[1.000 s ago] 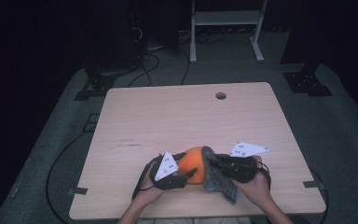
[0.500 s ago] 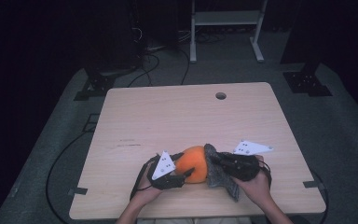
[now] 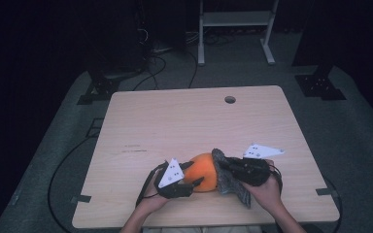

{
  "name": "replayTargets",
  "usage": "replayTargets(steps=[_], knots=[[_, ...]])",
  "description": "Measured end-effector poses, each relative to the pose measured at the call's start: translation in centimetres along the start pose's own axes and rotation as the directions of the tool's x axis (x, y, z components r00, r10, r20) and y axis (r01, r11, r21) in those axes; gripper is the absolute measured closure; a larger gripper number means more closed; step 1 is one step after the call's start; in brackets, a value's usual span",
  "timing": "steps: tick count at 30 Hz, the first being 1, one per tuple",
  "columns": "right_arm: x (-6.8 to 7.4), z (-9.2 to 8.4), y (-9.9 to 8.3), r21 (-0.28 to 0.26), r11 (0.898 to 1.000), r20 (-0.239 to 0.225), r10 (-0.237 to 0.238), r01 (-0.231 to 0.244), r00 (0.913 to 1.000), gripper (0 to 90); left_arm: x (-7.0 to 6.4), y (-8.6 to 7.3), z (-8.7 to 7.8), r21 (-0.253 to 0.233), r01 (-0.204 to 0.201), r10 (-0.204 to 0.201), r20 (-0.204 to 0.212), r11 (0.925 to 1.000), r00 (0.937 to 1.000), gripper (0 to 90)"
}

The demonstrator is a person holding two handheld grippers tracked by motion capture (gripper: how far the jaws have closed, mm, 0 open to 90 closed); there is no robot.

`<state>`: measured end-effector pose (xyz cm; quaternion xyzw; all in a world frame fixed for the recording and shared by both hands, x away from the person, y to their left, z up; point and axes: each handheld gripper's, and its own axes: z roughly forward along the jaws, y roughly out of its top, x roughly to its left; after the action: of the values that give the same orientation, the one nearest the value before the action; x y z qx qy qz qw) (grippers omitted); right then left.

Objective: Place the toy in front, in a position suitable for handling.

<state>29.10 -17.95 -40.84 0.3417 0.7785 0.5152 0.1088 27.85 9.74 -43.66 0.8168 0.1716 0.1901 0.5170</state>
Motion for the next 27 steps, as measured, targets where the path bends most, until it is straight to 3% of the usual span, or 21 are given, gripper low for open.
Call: replayTargets(steps=[2, 4, 5, 6, 7, 8, 10, 11, 12, 13, 15, 16, 18, 19, 20, 21, 22, 23, 24, 25, 27], knots=[[-0.2, 0.0, -0.2, 0.017, 1.000, -0.006, 0.001, -0.001, 1.0000, 78.5, 0.1, 0.2, 0.0, 0.005, 0.012, -0.012, 0.012, 0.9999, 0.9999, 31.8], [-0.1, -0.1, -0.3, 0.023, 1.000, -0.006, -0.001, 0.001, 1.0000, 78.5, 0.3, 0.8, 0.0, 0.010, 0.077, -0.077, 0.020, 0.9970, 0.9969, 27.4], [0.1, -0.2, -0.5, 0.033, 0.999, -0.008, -0.012, 0.013, 0.9999, 78.5, 0.6, 1.2, 0.2, 0.047, 0.125, -0.126, 0.011, 0.9911, 0.9920, 15.9], [0.1, -0.2, -0.5, 0.033, 0.999, -0.008, -0.012, 0.013, 0.9999, 78.5, 0.6, 1.2, 0.2, 0.047, 0.125, -0.126, 0.011, 0.9911, 0.9920, 11.8], [0.2, -0.3, -0.6, 0.037, 0.999, -0.012, -0.013, 0.013, 0.9998, 78.5, 0.7, 1.1, 0.6, 0.077, 0.149, -0.149, 0.002, 0.9859, 0.9888, 11.8], [0.4, -0.6, -0.7, 0.042, 0.999, -0.018, -0.018, 0.019, 0.9997, 78.5, 0.8, 0.8, 1.4, 0.147, 0.170, -0.174, 0.011, 0.9745, 0.9848, 6.2], [0.4, -0.6, -0.7, 0.043, 0.999, -0.018, -0.023, 0.024, 0.9996, 78.5, 0.7, 0.6, 1.7, 0.158, 0.169, -0.174, 0.021, 0.9730, 0.9845, 7.0], [0.6, -0.7, -0.6, 0.044, 0.999, -0.007, -0.031, 0.032, 0.9995, 78.7, 0.5, 0.6, 1.6, 0.148, 0.156, -0.160, 0.020, 0.9767, 0.9869, 20.6], [0.6, -0.7, -0.6, 0.044, 0.999, -0.007, -0.031, 0.032, 0.9995, 78.7, 0.3, 0.8, 1.5, 0.142, 0.134, -0.136, 0.004, 0.9807, 0.9907, 20.6], [0.6, -0.8, -0.5, 0.043, 0.999, 0.000, -0.034, 0.034, 0.9994, 78.8, 0.0, 1.0, 1.3, 0.111, 0.092, -0.090, -0.020, 0.9896, 0.9958, 27.3], [0.6, -1.3, -0.3, 0.009, 1.000, 0.012, -0.030, 0.030, 0.9995, 79.0, -0.5, 1.2, 1.1, 0.031, 0.030, -0.028, -0.069, 0.9991, 0.9973, 34.9], [0.6, -1.8, 0.1, -0.034, 0.999, 0.027, -0.038, 0.039, 0.9989, 79.0, -0.6, 1.4, 1.1, 0.001, 0.011, -0.011, -0.084, 0.9999, 0.9964, 35.9], [0.6, -1.9, 0.2, -0.053, 0.998, 0.034, -0.042, 0.044, 0.9985, 79.0, -0.5, 1.5, 1.2, -0.039, -0.026, 0.022, -0.103, 0.9989, 0.9944, 35.9], [0.7, -2.0, 0.4, -0.067, 0.996, 0.050, -0.057, 0.061, 0.9971, 79.0, -0.6, 1.2, 1.6, -0.025, -0.070, 0.067, -0.117, 0.9972, 0.9909, 34.9], [0.7, -2.0, 0.4, -0.067, 0.996, 0.050, -0.057, 0.061, 0.9971, 79.0, -0.6, 1.2, 1.6, -0.025, -0.070, 0.067, -0.117, 0.9972, 0.9909, 33.6], [0.7, -1.8, 0.4, -0.062, 0.996, 0.049, -0.055, 0.058, 0.9973, 79.0, -0.5, 0.9, 1.9, 0.012, -0.086, 0.086, -0.113, 0.9963, 0.9898, 33.6], [0.6, -1.3, 0.1, -0.041, 0.998, 0.039, -0.050, 0.051, 0.9980, 79.0, -0.4, 0.6, 2.2, 0.048, -0.076, 0.080, -0.101, 0.9960, 0.9917, 29.3], [0.6, -0.7, -0.2, -0.011, 0.999, 0.037, -0.050, 0.050, 0.9980, 79.0, -0.3, 0.4, 2.4, 0.062, -0.038, 0.044, -0.092, 0.9973, 0.9948, 23.4], [0.9, 0.1, -0.7, 0.020, 0.998, 0.024, -0.054, 0.053, 0.9983, 79.0, 0.1, 0.5, 2.2, 0.049, 0.036, -0.033, -0.072, 0.9981, 0.9969, 13.9], [0.9, 0.1, -0.7, 0.020, 0.998, 0.024, -0.054, 0.053, 0.9983, 79.0, 0.1, 0.5, 2.2, 0.049, 0.036, -0.033, -0.072, 0.9981, 0.9969, 12.1], [1.6, 0.3, -0.6, 0.026, 0.996, 0.020, -0.087, 0.087, 0.9960, 78.9, 0.5, 0.8, 1.4, -0.006, 0.094, -0.094, -0.030, 0.9956, 0.9951, 15.7]])
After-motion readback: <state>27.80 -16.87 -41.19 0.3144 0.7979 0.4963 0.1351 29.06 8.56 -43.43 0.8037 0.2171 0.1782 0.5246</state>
